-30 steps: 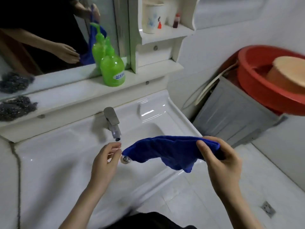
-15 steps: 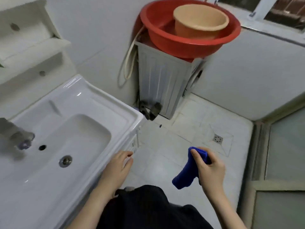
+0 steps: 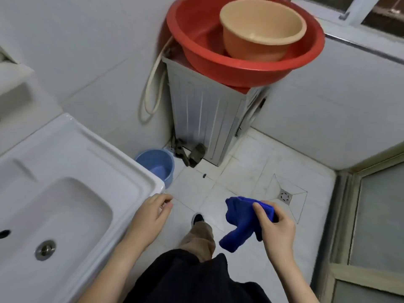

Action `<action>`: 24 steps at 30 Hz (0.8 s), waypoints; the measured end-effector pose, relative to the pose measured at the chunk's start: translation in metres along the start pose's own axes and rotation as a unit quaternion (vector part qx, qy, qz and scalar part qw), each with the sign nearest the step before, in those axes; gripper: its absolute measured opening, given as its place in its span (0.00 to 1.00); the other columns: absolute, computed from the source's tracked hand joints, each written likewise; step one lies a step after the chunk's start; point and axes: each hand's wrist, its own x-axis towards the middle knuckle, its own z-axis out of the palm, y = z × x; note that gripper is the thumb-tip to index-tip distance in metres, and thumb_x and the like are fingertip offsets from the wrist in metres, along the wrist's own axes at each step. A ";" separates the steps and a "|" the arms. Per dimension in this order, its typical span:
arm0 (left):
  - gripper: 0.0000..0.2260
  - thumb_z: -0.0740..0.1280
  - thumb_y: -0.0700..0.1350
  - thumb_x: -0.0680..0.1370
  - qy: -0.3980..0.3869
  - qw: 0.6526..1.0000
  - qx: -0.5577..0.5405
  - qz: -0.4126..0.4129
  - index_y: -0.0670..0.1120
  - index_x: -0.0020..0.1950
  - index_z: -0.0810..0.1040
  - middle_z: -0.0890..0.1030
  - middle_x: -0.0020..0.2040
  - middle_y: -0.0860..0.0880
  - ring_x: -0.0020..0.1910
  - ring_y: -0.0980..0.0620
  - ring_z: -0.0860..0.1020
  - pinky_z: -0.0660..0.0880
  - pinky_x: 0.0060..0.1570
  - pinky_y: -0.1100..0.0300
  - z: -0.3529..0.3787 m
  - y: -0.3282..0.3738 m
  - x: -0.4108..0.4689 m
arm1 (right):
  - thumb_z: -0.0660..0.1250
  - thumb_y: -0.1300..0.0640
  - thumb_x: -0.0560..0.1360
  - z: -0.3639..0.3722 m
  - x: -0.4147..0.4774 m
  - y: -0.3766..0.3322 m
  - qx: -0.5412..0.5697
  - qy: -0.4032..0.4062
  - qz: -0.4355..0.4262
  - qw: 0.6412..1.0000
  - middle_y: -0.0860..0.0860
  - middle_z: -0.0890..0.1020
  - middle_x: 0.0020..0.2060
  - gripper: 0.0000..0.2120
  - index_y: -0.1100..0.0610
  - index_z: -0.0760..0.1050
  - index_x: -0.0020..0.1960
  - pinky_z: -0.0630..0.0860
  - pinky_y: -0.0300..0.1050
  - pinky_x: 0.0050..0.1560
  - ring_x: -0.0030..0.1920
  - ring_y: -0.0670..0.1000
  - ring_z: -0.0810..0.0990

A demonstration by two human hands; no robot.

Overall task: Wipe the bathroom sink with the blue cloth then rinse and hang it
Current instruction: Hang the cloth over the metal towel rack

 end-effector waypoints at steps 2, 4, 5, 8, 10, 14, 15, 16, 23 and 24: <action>0.10 0.61 0.49 0.81 -0.003 1.000 -0.001 -0.013 0.50 0.59 0.77 0.78 0.54 0.58 0.54 0.60 0.75 0.71 0.52 0.66 0.007 0.006 0.031 | 0.71 0.55 0.74 0.016 0.039 -0.010 -0.013 -0.022 0.003 1.000 0.45 0.83 0.35 0.05 0.46 0.81 0.41 0.74 0.44 0.33 0.33 0.47 0.78; 0.11 0.61 0.47 0.81 -0.003 1.000 0.002 -0.026 0.48 0.61 0.77 0.77 0.55 0.57 0.57 0.56 0.75 0.71 0.57 0.61 0.008 0.014 0.061 | 0.71 0.56 0.74 0.032 0.076 -0.025 -0.017 -0.041 0.005 0.999 0.45 0.84 0.35 0.04 0.47 0.81 0.41 0.74 0.41 0.36 0.35 0.46 0.79; 0.11 0.61 0.47 0.81 0.002 0.999 0.003 -0.033 0.47 0.61 0.77 0.78 0.56 0.55 0.58 0.55 0.74 0.71 0.59 0.59 0.006 0.018 0.075 | 0.71 0.56 0.74 0.040 0.093 -0.034 -0.019 -0.054 -0.001 0.998 0.44 0.84 0.35 0.04 0.48 0.81 0.41 0.74 0.40 0.37 0.36 0.45 0.80; 0.12 0.61 0.46 0.81 0.032 0.998 0.010 -0.050 0.45 0.62 0.77 0.79 0.58 0.52 0.60 0.53 0.74 0.70 0.61 0.56 -0.008 0.031 0.116 | 0.70 0.56 0.75 0.066 0.140 -0.071 -0.035 -0.106 -0.024 0.994 0.46 0.84 0.36 0.04 0.50 0.82 0.43 0.75 0.40 0.38 0.38 0.46 0.81; 0.11 0.62 0.45 0.81 0.063 0.996 0.002 -0.060 0.44 0.61 0.78 0.80 0.57 0.52 0.58 0.52 0.75 0.71 0.59 0.56 -0.019 0.036 0.137 | 0.70 0.55 0.75 0.082 0.166 -0.096 -0.045 -0.141 -0.044 0.988 0.45 0.84 0.36 0.04 0.49 0.81 0.43 0.74 0.36 0.38 0.38 0.44 0.81; 0.09 0.64 0.44 0.80 0.146 0.984 -0.013 -0.101 0.46 0.58 0.80 0.80 0.52 0.54 0.52 0.54 0.77 0.73 0.53 0.56 -0.037 0.032 0.160 | 0.70 0.56 0.75 0.116 0.212 -0.134 -0.061 -0.221 -0.095 0.969 0.45 0.84 0.37 0.04 0.48 0.82 0.43 0.75 0.38 0.38 0.38 0.44 0.81; 0.09 0.64 0.45 0.80 0.164 0.979 -0.016 -0.119 0.47 0.57 0.80 0.80 0.52 0.55 0.51 0.56 0.77 0.73 0.52 0.57 -0.037 0.027 0.163 | 0.70 0.56 0.75 0.126 0.225 -0.140 -0.064 -0.239 -0.106 0.963 0.46 0.84 0.36 0.05 0.48 0.82 0.43 0.76 0.41 0.39 0.37 0.46 0.80; 0.08 0.64 0.46 0.80 0.181 0.973 -0.020 -0.141 0.48 0.56 0.80 0.80 0.52 0.55 0.50 0.58 0.77 0.73 0.51 0.58 -0.035 0.021 0.163 | 0.71 0.57 0.75 0.137 0.237 -0.144 -0.070 -0.258 -0.117 0.956 0.46 0.84 0.36 0.05 0.48 0.82 0.42 0.76 0.44 0.38 0.35 0.47 0.79; 0.06 0.64 0.45 0.79 0.248 0.916 -0.075 -0.307 0.48 0.52 0.80 0.78 0.45 0.53 0.47 0.51 0.78 0.71 0.46 0.59 0.018 0.016 0.165 | 0.72 0.60 0.74 0.216 0.305 -0.164 -0.098 -0.413 -0.161 0.891 0.46 0.83 0.32 0.09 0.47 0.81 0.40 0.74 0.42 0.35 0.29 0.44 0.76; 0.05 0.64 0.44 0.80 0.260 0.902 -0.083 -0.333 0.47 0.52 0.80 0.78 0.44 0.52 0.46 0.50 0.78 0.68 0.43 0.62 0.028 0.020 0.166 | 0.72 0.60 0.74 0.227 0.311 -0.170 -0.099 -0.436 -0.173 0.877 0.45 0.83 0.32 0.09 0.47 0.81 0.39 0.73 0.37 0.36 0.30 0.42 0.77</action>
